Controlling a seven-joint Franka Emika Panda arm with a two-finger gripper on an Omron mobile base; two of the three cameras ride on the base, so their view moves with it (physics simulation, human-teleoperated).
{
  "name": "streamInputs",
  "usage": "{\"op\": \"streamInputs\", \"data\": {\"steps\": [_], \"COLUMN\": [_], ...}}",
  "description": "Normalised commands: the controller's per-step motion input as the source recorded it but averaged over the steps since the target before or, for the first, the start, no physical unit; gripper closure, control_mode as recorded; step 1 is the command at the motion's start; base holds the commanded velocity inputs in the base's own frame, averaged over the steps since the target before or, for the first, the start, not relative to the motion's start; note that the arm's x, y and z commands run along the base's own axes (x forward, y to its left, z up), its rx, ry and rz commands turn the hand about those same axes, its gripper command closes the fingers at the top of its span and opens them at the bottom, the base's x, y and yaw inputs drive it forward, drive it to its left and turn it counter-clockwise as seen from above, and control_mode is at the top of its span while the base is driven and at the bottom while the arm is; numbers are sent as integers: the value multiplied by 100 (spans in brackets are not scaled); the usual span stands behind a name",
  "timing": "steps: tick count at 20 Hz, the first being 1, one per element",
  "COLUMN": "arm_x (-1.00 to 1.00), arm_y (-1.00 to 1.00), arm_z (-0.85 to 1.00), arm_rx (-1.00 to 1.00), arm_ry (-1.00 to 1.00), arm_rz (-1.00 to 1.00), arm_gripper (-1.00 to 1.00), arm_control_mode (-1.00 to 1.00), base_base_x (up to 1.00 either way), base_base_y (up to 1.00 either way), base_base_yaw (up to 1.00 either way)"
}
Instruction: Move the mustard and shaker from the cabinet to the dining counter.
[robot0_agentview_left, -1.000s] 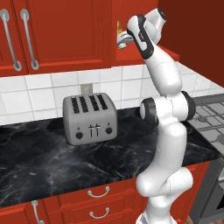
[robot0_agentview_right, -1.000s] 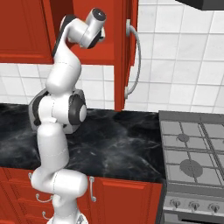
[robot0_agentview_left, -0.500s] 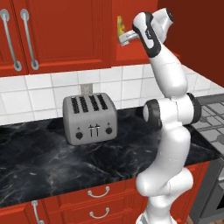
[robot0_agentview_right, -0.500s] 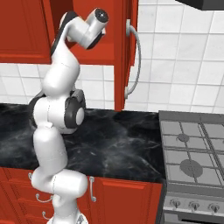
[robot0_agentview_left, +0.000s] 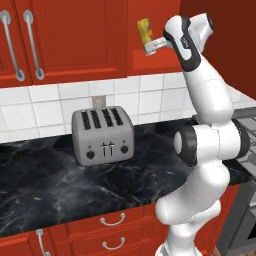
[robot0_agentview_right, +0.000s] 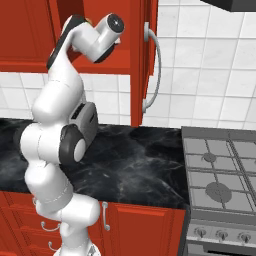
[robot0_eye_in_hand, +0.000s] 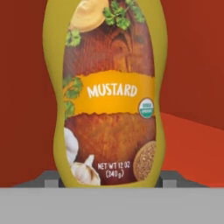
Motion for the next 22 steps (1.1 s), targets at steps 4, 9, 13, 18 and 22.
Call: {"op": "streamInputs", "data": {"steps": [4, 9, 13, 18, 22], "arm_x": [-94, -88, -86, -83, -75], "arm_y": [1, 7, 12, 19, 29], "arm_z": [1, 0, 0, 0, -1], "arm_rx": [1, 1, 5, 7, 8], "arm_ry": [-16, -11, -3, 0, 0], "arm_rz": [-10, -13, -8, 0, 1], "arm_gripper": [100, 100, 100, 100, 100], "arm_control_mode": [-100, -100, -100, -100, -100], "base_base_x": [0, 0, 0, 0, 0], "base_base_y": [0, 0, 0, 0, 0], "base_base_yaw": [0, 0, 0, 0, 0]}}
